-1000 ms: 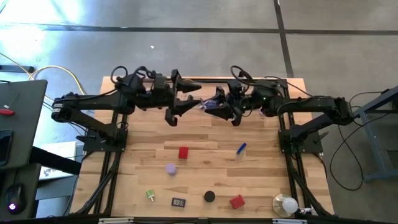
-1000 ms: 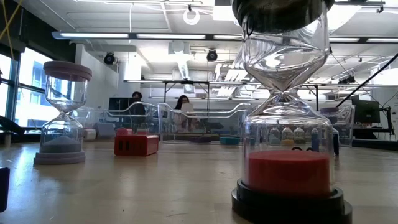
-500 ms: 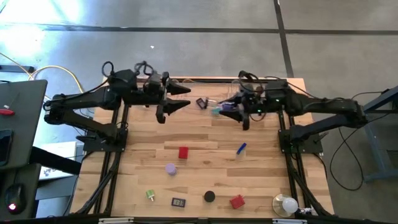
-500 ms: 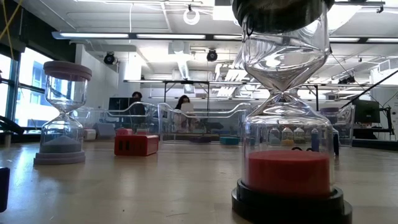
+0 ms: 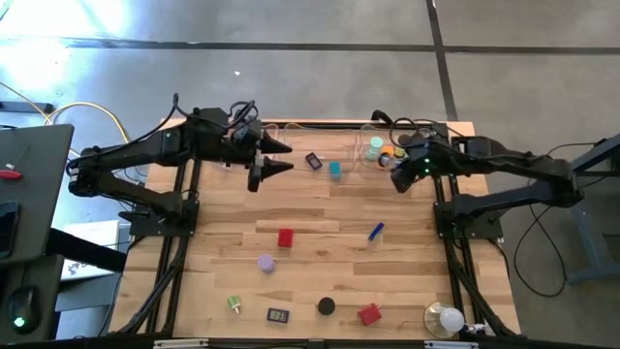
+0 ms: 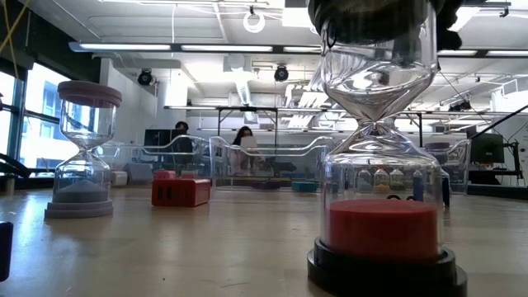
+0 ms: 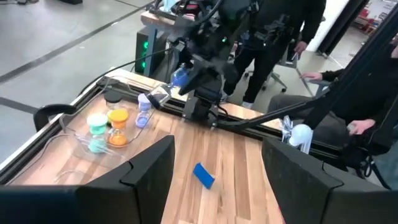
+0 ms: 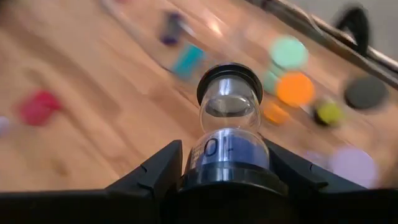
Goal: Pick & Place Office items
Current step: Put the top black hourglass into the right transparent bin
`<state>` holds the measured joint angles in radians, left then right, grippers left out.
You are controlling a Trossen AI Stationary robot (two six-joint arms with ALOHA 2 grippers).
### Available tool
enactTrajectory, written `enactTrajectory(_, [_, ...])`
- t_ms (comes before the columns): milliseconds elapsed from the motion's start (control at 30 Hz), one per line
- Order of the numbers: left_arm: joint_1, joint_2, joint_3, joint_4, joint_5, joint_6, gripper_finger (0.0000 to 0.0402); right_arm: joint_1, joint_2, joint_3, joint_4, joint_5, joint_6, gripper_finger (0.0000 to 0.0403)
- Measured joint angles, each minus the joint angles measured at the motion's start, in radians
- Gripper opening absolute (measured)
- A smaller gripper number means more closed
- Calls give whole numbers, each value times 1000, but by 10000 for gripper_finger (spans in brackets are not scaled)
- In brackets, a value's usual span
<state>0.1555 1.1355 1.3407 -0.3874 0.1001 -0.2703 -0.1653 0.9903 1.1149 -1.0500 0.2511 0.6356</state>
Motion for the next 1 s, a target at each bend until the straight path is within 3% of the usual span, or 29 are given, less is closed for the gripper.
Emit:
enactTrajectory(167, [2, 6, 0, 0, 0, 7, 234, -82, 51, 0, -67, -7, 7, 183])
enactTrajectory(533, [2, 26, -3, -96, 1, 11, 234, -278, 245, 0, -100, -177, -93, 182])
enactTrajectory(767, [1, 26, -3, -181, 1, 10, 234, -312, 351, 0, -101, -180, -117, 182])
enactTrajectory(1000, [1, 26, -3, -237, 1, 7, 234, -335, 350, 1, -104, -179, -115, 182])
